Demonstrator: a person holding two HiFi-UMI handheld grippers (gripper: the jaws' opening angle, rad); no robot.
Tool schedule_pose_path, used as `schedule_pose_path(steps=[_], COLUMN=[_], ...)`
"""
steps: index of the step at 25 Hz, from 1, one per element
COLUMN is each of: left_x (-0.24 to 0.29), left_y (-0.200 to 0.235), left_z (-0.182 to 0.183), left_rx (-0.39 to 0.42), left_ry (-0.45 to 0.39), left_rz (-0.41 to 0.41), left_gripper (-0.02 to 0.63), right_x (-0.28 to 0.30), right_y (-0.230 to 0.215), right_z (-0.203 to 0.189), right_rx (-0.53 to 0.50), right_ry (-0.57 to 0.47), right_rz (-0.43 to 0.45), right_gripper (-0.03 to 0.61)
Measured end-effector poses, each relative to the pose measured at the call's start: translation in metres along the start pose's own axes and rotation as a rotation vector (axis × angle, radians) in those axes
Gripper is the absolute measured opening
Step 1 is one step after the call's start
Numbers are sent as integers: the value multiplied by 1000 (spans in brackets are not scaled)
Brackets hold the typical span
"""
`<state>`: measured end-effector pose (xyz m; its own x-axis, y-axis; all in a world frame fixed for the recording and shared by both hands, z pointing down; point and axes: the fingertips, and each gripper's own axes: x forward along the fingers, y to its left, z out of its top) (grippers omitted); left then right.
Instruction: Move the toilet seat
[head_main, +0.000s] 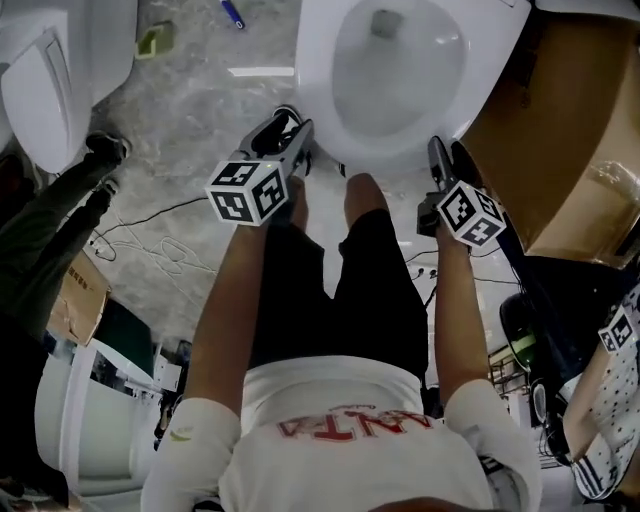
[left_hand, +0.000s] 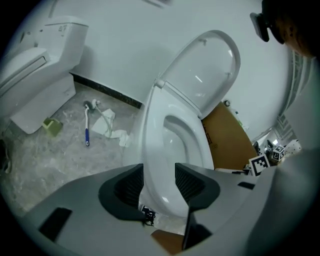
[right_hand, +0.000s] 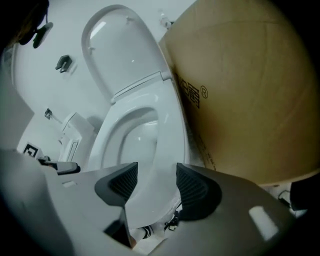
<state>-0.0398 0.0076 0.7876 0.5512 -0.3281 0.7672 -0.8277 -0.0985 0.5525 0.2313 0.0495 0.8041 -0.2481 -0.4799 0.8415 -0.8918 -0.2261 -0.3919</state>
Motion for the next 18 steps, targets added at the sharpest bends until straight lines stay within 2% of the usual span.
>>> schedule_pose_path(steps=[2, 5, 8, 18], left_x=[14, 26, 32, 33], left_y=[5, 9, 12, 13], left_z=[-10, -16, -23, -39], left_rx=[-5, -11, -14, -59], left_ry=[34, 44, 63, 123], left_rz=[4, 21, 28, 6], left_gripper=[186, 187, 192, 201], right_x=[-3, -2, 5, 0], right_y=[4, -3, -10, 5], right_z=[-5, -19, -31, -26], right_rx=[-28, -8, 42, 220], right_ry=[-8, -2, 23, 36], right_rz=[5, -12, -12, 116], right_gripper=[288, 310, 311, 310])
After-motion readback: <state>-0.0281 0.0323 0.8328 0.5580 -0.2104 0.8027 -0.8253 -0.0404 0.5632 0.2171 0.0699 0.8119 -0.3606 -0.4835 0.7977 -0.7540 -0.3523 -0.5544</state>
